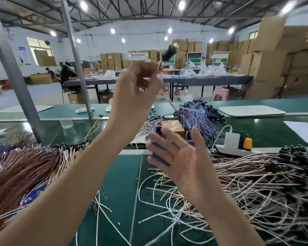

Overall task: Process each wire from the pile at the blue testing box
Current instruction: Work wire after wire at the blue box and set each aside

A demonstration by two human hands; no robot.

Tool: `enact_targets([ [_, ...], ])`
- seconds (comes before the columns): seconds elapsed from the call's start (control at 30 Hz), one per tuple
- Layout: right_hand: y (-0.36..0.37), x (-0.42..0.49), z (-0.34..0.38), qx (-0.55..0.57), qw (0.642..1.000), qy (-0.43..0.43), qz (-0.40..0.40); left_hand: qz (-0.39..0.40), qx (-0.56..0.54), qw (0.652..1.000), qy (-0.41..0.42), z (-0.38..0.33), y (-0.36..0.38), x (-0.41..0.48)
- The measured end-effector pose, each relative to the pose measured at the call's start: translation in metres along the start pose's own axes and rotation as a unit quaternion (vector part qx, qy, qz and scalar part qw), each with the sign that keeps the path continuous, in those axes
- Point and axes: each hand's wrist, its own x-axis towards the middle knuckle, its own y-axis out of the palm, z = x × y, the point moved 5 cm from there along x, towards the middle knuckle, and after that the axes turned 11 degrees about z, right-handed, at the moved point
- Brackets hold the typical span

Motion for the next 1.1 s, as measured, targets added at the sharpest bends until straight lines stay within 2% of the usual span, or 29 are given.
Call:
enact_targets([
  [0.1,-0.011,0.002,0.021,0.012,0.994,-0.082,-0.076,0.014,-0.014,0.991,-0.131,0.029,0.015,-0.029],
  [0.17,-0.025,0.0,0.016,-0.003,0.986,-0.087,-0.139,0.016,-0.052,0.969,-0.242,0.061,0.03,-0.06],
  [0.27,-0.05,-0.011,-0.004,-0.027,0.975,-0.056,-0.212,0.064,-0.135,0.894,-0.423,0.109,0.058,-0.114],
  [0.33,-0.065,-0.017,-0.015,-0.12,0.968,-0.031,-0.219,0.134,-0.129,0.847,-0.498,0.131,0.071,-0.145],
  [0.37,-0.071,-0.018,-0.021,-0.185,0.96,-0.008,-0.208,0.163,-0.105,0.839,-0.509,0.138,0.073,-0.155],
  [0.43,-0.08,-0.016,-0.033,-0.286,0.943,0.045,-0.162,0.187,0.048,0.857,-0.478,0.151,0.063,-0.159],
  [0.47,-0.083,-0.015,-0.041,-0.308,0.939,0.066,-0.138,0.169,0.134,0.87,-0.444,0.152,0.055,-0.154],
  [0.5,-0.085,-0.015,-0.048,-0.323,0.936,0.083,-0.113,0.139,0.173,0.884,-0.412,0.153,0.048,-0.147],
  [0.57,-0.086,-0.016,-0.059,-0.35,0.929,0.099,-0.07,0.101,0.081,0.912,-0.39,0.154,0.046,-0.129],
  [0.6,-0.086,-0.016,-0.062,-0.36,0.926,0.102,-0.055,0.098,0.002,0.91,-0.402,0.156,0.051,-0.119],
  [0.67,-0.085,-0.016,-0.062,-0.358,0.928,0.097,-0.044,0.111,-0.113,0.88,-0.447,0.162,0.067,-0.103],
  [0.77,-0.089,-0.018,-0.059,-0.329,0.938,0.105,-0.038,0.146,-0.199,0.826,-0.507,0.17,0.089,-0.092],
  [0.83,-0.093,-0.022,-0.057,-0.307,0.943,0.129,-0.026,0.161,-0.286,0.797,-0.506,0.172,0.097,-0.086],
  [0.93,-0.098,-0.029,-0.057,-0.274,0.946,0.17,0.0,0.169,-0.387,0.772,-0.475,0.174,0.097,-0.077],
  [1.03,-0.104,-0.034,-0.053,-0.263,0.951,0.166,0.006,0.148,-0.431,0.781,-0.427,0.177,0.091,-0.068],
  [1.1,-0.113,-0.033,-0.049,-0.271,0.951,0.141,-0.038,0.077,-0.407,0.813,-0.409,0.187,0.08,-0.07],
])
